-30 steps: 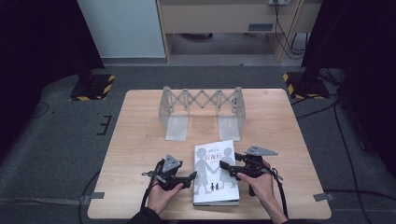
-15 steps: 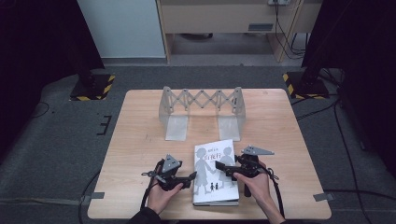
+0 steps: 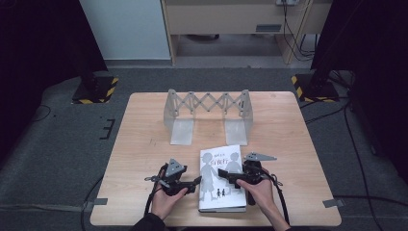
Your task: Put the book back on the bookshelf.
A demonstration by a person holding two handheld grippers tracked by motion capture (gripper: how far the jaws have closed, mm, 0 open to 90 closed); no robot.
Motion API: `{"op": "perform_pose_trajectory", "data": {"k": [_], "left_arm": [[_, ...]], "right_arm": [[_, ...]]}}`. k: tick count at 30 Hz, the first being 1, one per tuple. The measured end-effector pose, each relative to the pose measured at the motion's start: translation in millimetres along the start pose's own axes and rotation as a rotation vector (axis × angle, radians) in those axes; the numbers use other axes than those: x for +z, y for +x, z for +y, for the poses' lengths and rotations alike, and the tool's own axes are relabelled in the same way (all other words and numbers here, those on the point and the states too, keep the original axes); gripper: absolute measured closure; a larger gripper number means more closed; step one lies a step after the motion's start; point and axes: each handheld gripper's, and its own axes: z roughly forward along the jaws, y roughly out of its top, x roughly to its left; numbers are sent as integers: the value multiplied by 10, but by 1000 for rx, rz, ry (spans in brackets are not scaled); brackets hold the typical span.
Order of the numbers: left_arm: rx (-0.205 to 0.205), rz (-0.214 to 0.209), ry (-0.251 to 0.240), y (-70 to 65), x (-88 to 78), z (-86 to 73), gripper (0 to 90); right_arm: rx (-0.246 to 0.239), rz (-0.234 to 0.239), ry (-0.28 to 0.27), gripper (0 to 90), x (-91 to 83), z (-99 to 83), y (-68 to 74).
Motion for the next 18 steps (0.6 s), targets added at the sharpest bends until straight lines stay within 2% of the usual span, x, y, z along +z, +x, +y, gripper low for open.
{"op": "perform_pose_trajectory", "data": {"k": [7,18], "left_arm": [[-13,0,-16,28,-4,10,250],[-38,-3,-39,65,-39,13,252]], "right_arm": [[11,-5,-5,357,-1,-5,-14],[79,-28,0,505,-21,9,-46]]}}
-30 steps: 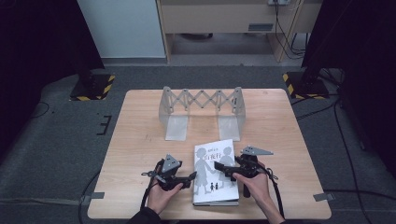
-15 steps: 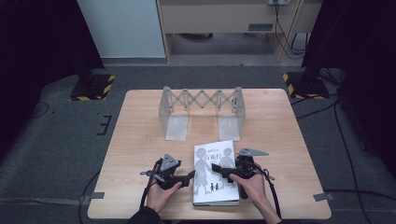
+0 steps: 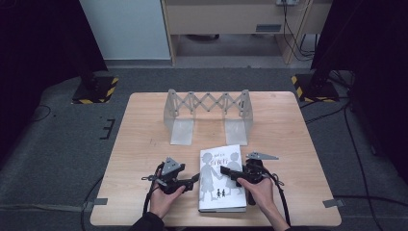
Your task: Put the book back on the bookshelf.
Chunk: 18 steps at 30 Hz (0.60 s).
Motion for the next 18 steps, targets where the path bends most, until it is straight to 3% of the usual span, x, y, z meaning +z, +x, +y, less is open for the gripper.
{"op": "perform_pose_trajectory", "data": {"k": [5,7,12,17,18], "left_arm": [[-5,-1,-9,6,-1,3,253],[-8,-6,-14,7,-6,6,254],[-16,-21,-34,6,-12,13,255],[-30,-64,-61,-4,-26,25,255],[-46,-90,-76,-14,-27,29,255]], "right_arm": [[20,-5,-4,558,-9,4,-4],[51,6,-14,590,-27,16,-9],[62,1,-31,634,-46,25,25],[81,19,-53,682,-67,37,47],[87,41,-68,713,-80,50,59]]}}
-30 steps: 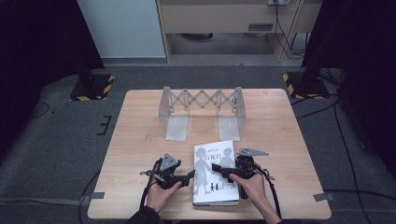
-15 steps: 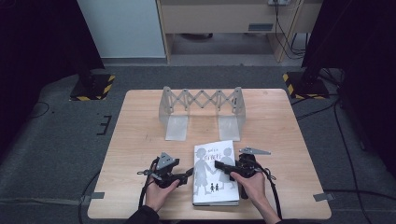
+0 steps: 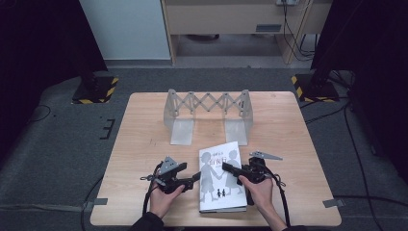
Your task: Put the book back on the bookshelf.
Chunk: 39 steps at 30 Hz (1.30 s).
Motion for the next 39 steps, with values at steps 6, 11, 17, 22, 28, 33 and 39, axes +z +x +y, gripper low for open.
{"op": "perform_pose_trajectory", "data": {"k": [6,11,17,22,28,33,39], "left_arm": [[-31,-69,-7,-48,32,-14,245],[-24,-102,4,-100,67,-31,222],[13,-116,19,-131,117,-50,101],[39,-136,15,-164,171,-75,0],[-6,-156,10,-157,206,-95,0],[-23,-176,12,-150,216,-109,0],[-45,-208,41,-160,222,-130,0]], "right_arm": [[4,54,-24,775,-29,28,67],[-15,106,-34,809,-82,68,136],[-24,135,-38,820,-122,89,163],[-23,156,-44,823,-148,94,150],[-27,157,-49,823,-172,100,126],[-37,171,-56,824,-188,104,120],[-63,185,-56,825,-218,126,119]]}}
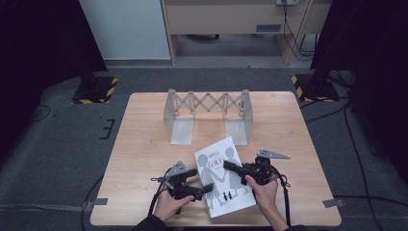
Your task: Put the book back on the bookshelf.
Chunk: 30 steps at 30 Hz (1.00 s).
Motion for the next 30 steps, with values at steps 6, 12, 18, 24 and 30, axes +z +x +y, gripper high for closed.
{"op": "perform_pose_trajectory", "data": {"k": [6,12,18,24,30], "left_arm": [[-45,-43,8,38,19,-15,0],[-98,-114,35,45,73,-60,0],[-125,-122,32,83,116,-90,0],[-160,-125,70,99,159,-112,0],[-171,-115,64,88,166,-118,3]], "right_arm": [[-6,19,-1,826,-4,2,-11],[-18,39,10,828,20,18,12],[6,2,28,802,40,10,-69],[-64,-85,81,716,68,-17,-113],[-130,-119,108,631,67,-34,-120]]}}
